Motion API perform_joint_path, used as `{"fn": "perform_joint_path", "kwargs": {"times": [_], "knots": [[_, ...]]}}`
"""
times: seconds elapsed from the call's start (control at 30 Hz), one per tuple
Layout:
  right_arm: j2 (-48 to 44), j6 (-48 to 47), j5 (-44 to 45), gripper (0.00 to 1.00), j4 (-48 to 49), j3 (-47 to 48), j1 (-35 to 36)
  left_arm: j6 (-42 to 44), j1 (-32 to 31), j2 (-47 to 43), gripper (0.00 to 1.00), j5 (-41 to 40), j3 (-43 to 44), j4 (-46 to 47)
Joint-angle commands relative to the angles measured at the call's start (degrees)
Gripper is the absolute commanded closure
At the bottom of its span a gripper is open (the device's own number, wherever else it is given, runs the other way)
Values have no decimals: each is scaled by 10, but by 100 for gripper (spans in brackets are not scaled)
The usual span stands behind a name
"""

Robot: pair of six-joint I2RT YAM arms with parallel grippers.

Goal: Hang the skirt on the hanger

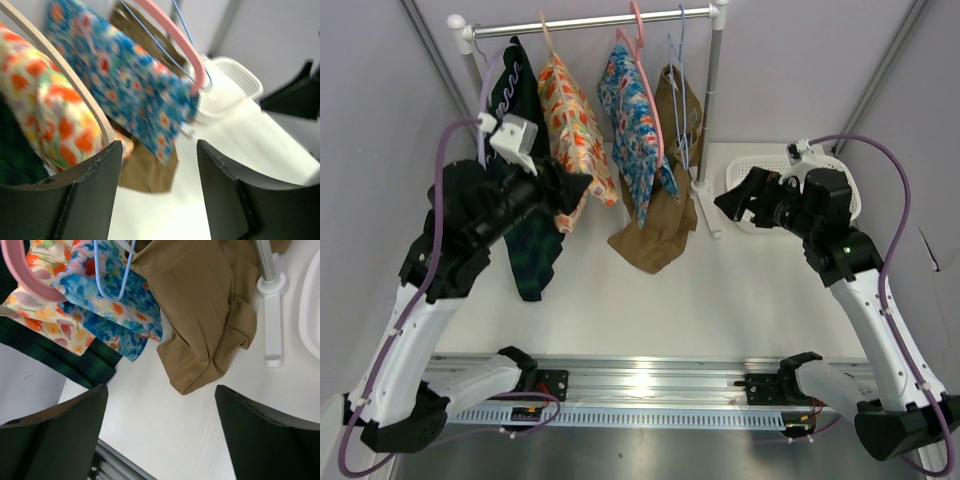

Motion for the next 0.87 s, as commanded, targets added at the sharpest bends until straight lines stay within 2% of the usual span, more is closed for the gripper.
{"fn": "perform_joint_path", "kwargs": {"times": [0.0, 0.17, 0.27, 0.47, 0.83], "knots": [[-54, -7, 46, 1, -13, -26, -4, -26, -31, -56, 34, 18, -83, 23], [-106, -6, 87, 1, -29, -54, -4, -48, -34, -139, 34, 39, -242, 38], [-133, -8, 115, 1, -35, -67, -5, -58, -35, -172, 33, 46, -297, 49], [-140, -7, 119, 1, -43, -79, -5, -78, -35, -184, 33, 54, -340, 72], [-140, -10, 124, 1, -32, -94, -5, -66, -35, -183, 33, 55, -344, 79]]}}
